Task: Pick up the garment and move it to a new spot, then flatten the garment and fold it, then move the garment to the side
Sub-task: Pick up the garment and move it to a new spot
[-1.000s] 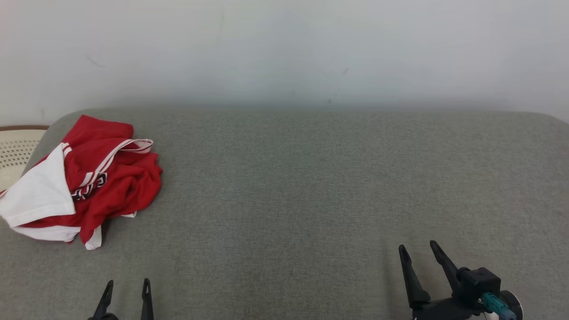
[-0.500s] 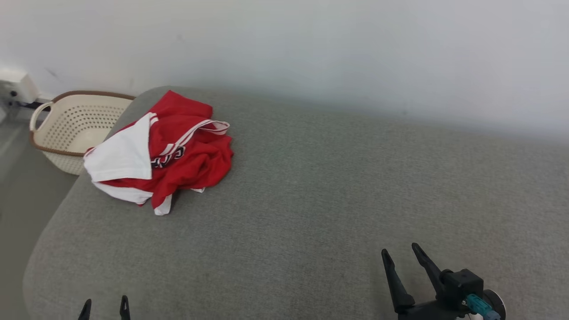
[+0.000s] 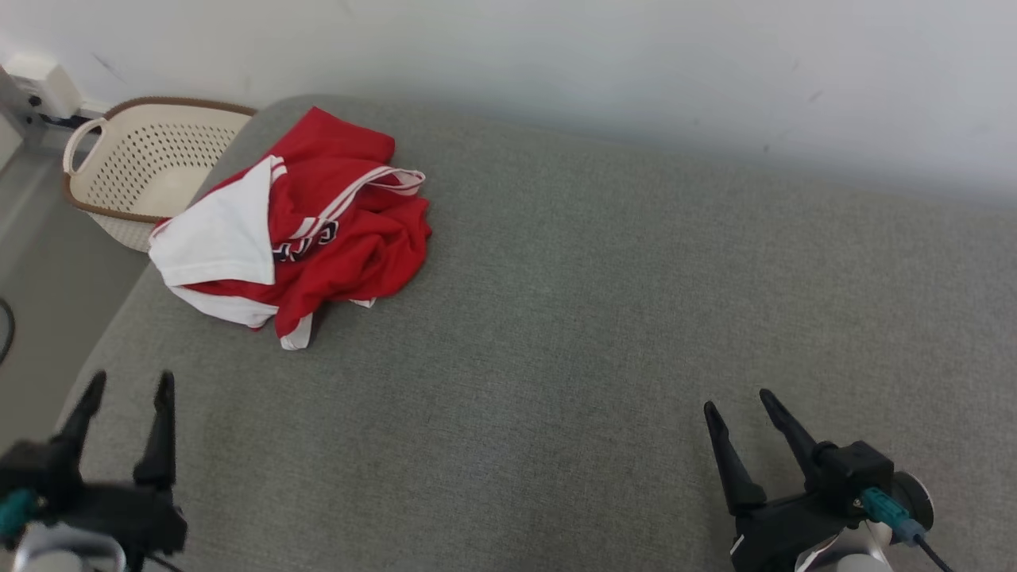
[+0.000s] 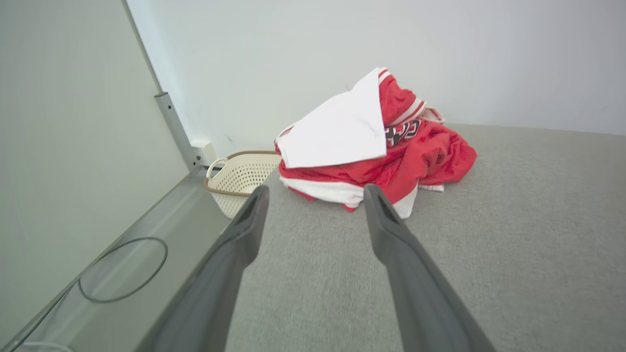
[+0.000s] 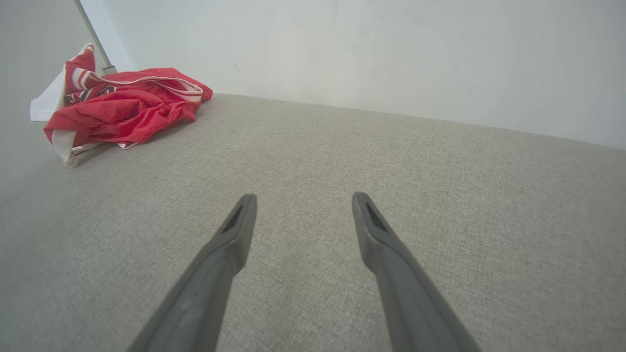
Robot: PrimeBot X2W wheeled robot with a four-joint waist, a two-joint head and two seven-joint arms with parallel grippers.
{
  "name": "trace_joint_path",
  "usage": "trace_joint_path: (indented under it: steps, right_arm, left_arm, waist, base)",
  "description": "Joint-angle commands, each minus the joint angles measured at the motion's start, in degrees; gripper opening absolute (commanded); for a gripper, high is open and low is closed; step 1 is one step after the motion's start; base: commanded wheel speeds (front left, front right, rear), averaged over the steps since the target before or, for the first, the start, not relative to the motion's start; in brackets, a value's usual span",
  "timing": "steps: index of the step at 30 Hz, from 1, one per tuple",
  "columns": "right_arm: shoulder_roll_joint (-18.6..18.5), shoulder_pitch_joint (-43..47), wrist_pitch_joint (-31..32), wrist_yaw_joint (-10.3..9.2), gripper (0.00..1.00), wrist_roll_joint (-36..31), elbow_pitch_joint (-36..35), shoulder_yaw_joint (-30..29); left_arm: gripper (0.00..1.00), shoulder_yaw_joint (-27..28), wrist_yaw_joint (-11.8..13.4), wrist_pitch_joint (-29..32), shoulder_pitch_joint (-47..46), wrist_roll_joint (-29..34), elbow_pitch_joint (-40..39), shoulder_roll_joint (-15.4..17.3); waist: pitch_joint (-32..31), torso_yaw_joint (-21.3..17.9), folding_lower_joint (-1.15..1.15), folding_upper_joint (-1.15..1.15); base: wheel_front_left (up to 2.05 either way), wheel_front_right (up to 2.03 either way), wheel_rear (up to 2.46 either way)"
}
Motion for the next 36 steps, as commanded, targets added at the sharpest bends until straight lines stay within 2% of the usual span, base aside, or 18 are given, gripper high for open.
trace_joint_path:
  steps: [1,7,8,10,15,19,24,31,32,33,36]
  right_arm:
    - [-0.67,-1.16,-0.05,0.04,1.00,0.18,-0.49,-0.08]
    - [-2.55,-3.25,-0.05,0.04,1.00,0.12,-1.80,-0.18]
    - [-3.04,-3.75,-0.05,0.04,1.00,0.17,-2.34,-0.23]
    - [-3.49,-4.23,-0.05,0.04,1.00,0.28,-2.67,-0.35]
    - [-4.17,-5.62,-0.05,0.04,1.00,0.53,-3.32,-0.38]
    - [-4.39,-6.21,-0.05,0.04,1.00,0.79,-3.29,-0.24]
    - [-4.63,-6.80,-0.04,0.04,1.00,1.25,-3.19,-0.37]
    - [-4.45,-6.73,0.04,-0.01,1.00,1.49,-2.97,-1.40]
    - [-4.31,-6.62,0.04,-0.01,1.00,1.49,-2.94,-1.53]
    - [-4.20,-6.53,0.05,-0.01,1.00,1.43,-2.93,-1.66]
    - [-3.65,-6.46,0.05,-0.01,1.00,1.41,-2.98,-2.14]
  left_arm:
    - [1.00,-0.30,-0.57,-0.08,-2.61,-0.26,0.85,1.10]
    - [1.00,-6.53,-1.88,-0.08,-17.27,-2.35,7.02,7.86]
    - [1.00,-11.46,-1.94,-0.08,-21.40,-4.69,9.29,10.30]
    - [1.00,-16.41,-1.92,-0.08,-25.16,-7.56,11.60,12.99]
    - [1.00,-25.42,-1.94,0.70,-33.68,-14.09,16.71,17.93]
    - [1.00,-29.25,-1.95,2.83,-38.70,-16.94,22.12,19.55]
    - [1.00,-31.33,-1.95,3.71,-43.15,-18.78,28.25,20.20]
    - [1.00,-32.26,-1.82,6.58,-46.81,-19.89,36.75,18.19]
    - [0.45,-32.49,-1.83,6.65,-47.13,-19.81,37.51,18.07]
    - [0.01,-32.66,-1.85,6.49,-47.46,-19.92,38.18,17.84]
    - [0.00,-33.07,-1.85,5.79,-48.12,-19.91,39.70,17.36]
  waist:
    - [4.07,-2.40,0.00,0.00]
    - [9.61,-4.79,0.00,0.00]
    - [11.02,-5.65,0.00,0.00]
    - [12.26,-6.51,0.00,0.00]
    - [14.84,-8.54,0.00,0.00]
    - [16.48,-10.11,0.00,0.00]
    - [18.23,-12.00,0.00,0.00]
    - [19.43,-13.25,0.00,0.00]
    - [19.45,-13.31,0.00,0.00]
    - [19.43,-13.33,0.00,0.00]
    - [19.10,-13.18,0.00,0.00]
  base:
    - [0.00,0.00,0.00]
    - [0.00,0.00,0.00]
    - [0.00,0.00,0.00]
    - [0.00,0.00,0.00]
    - [0.00,0.00,0.00]
    - [0.00,0.00,0.00]
    - [0.00,0.00,0.00]
    - [0.00,0.00,0.00]
    - [0.00,0.00,0.00]
    - [0.00,0.00,0.00]
    - [0.00,0.00,0.00]
